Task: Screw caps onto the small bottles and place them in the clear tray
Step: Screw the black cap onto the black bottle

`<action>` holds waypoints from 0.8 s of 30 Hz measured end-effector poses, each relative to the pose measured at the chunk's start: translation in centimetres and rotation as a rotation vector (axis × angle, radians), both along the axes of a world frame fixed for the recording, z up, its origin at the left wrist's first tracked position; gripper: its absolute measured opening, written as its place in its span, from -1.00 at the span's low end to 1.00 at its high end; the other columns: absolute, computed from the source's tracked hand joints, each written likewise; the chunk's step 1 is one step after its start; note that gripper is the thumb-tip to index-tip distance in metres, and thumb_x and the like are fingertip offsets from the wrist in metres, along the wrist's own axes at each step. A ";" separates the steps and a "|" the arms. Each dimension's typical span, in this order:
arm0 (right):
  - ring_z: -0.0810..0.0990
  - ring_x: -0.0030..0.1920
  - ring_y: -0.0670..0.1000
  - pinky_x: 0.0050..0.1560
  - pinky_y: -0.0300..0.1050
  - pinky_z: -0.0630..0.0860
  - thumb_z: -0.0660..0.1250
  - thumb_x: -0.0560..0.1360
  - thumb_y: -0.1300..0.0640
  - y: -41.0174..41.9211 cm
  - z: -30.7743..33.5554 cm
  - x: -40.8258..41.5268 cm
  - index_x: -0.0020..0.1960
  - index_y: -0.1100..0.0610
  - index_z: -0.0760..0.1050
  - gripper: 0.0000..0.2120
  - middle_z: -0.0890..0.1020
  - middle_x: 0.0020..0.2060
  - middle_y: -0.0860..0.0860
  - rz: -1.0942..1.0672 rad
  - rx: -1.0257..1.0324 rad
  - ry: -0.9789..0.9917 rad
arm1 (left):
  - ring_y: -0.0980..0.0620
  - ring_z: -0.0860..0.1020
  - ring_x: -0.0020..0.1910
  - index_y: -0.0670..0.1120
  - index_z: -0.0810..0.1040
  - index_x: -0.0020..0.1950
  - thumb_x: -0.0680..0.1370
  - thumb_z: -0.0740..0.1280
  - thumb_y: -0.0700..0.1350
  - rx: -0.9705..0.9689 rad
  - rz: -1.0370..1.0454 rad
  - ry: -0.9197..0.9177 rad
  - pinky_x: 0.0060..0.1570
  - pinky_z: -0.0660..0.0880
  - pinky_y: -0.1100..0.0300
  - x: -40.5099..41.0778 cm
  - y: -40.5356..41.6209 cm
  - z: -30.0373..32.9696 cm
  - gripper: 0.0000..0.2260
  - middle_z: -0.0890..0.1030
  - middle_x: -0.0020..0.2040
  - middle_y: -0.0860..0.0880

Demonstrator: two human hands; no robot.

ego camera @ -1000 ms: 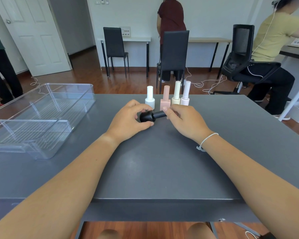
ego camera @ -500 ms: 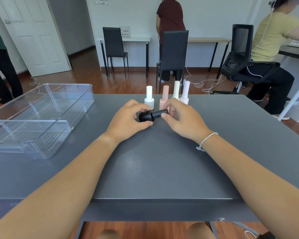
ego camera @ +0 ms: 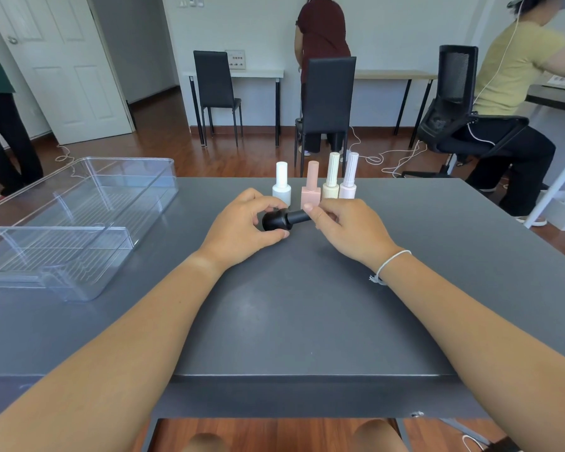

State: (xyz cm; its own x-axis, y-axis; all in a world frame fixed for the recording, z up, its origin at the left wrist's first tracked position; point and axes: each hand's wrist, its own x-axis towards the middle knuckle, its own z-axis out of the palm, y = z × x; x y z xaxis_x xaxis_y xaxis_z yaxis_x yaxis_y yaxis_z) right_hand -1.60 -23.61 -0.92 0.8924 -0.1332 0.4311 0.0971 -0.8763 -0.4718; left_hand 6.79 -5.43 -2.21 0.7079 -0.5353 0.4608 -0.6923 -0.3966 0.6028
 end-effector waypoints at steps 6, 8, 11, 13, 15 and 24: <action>0.45 -0.34 -0.03 -0.37 -0.18 0.31 0.22 0.49 -0.09 0.1 0.1 -0.1 -0.06 0.00 0.39 -0.83 0.50 -0.37 -0.04 0.072 0.037 -0.002 | 0.22 0.40 -0.26 0.26 0.51 -0.01 0.33 0.49 -0.04 -0.003 0.004 -0.003 -0.17 0.35 0.37 -0.1 0.0 0.0 -0.68 0.42 -0.13 0.17; 0.44 -0.33 0.01 -0.37 -0.18 0.28 0.19 0.52 -0.07 0.2 0.1 -0.1 -0.12 0.04 0.40 -0.81 0.45 -0.40 -0.08 0.055 0.005 0.011 | 0.22 0.40 -0.26 0.26 0.51 -0.01 0.33 0.49 -0.04 -0.003 0.006 -0.002 -0.17 0.35 0.37 -0.1 0.0 0.0 -0.68 0.43 -0.13 0.17; 0.48 -0.31 0.12 -0.33 -0.13 0.31 0.03 0.56 -0.14 0.0 0.1 -0.1 -0.29 0.14 0.47 -0.54 0.44 -0.47 -0.05 -0.014 0.016 0.021 | 0.22 0.40 -0.26 0.26 0.51 -0.02 0.33 0.49 -0.04 -0.010 0.010 -0.003 -0.16 0.36 0.39 -0.1 0.0 0.1 -0.67 0.43 -0.13 0.17; 0.47 -0.32 0.08 -0.35 -0.13 0.28 0.03 0.55 -0.16 -0.1 0.2 -0.2 -0.25 0.11 0.44 -0.58 0.44 -0.45 -0.04 -0.010 0.039 -0.007 | 0.20 0.40 -0.27 0.25 0.51 -0.01 0.33 0.49 -0.04 -0.003 0.010 -0.004 -0.15 0.37 0.37 -0.1 0.0 0.1 -0.68 0.43 -0.12 0.16; 0.44 -0.35 -0.06 -0.37 -0.18 0.27 0.12 0.52 -0.15 -0.1 0.2 -0.3 -0.14 0.01 0.39 -0.75 0.44 -0.42 -0.09 0.038 0.086 -0.019 | 0.18 0.40 -0.26 0.24 0.51 -0.01 0.33 0.49 -0.04 0.003 0.009 -0.008 -0.15 0.36 0.36 -0.2 0.1 0.1 -0.68 0.43 -0.12 0.16; 0.37 -0.39 -0.14 -0.39 -0.27 0.21 0.24 0.52 0.04 0.2 0.0 0.1 -0.02 0.07 0.43 -0.89 0.40 -0.38 -0.13 0.109 0.010 -0.017 | 0.17 0.39 -0.27 0.20 0.55 0.02 0.34 0.49 -0.03 0.013 0.012 0.016 -0.17 0.34 0.37 -0.2 0.0 0.1 -0.70 0.43 -0.14 0.16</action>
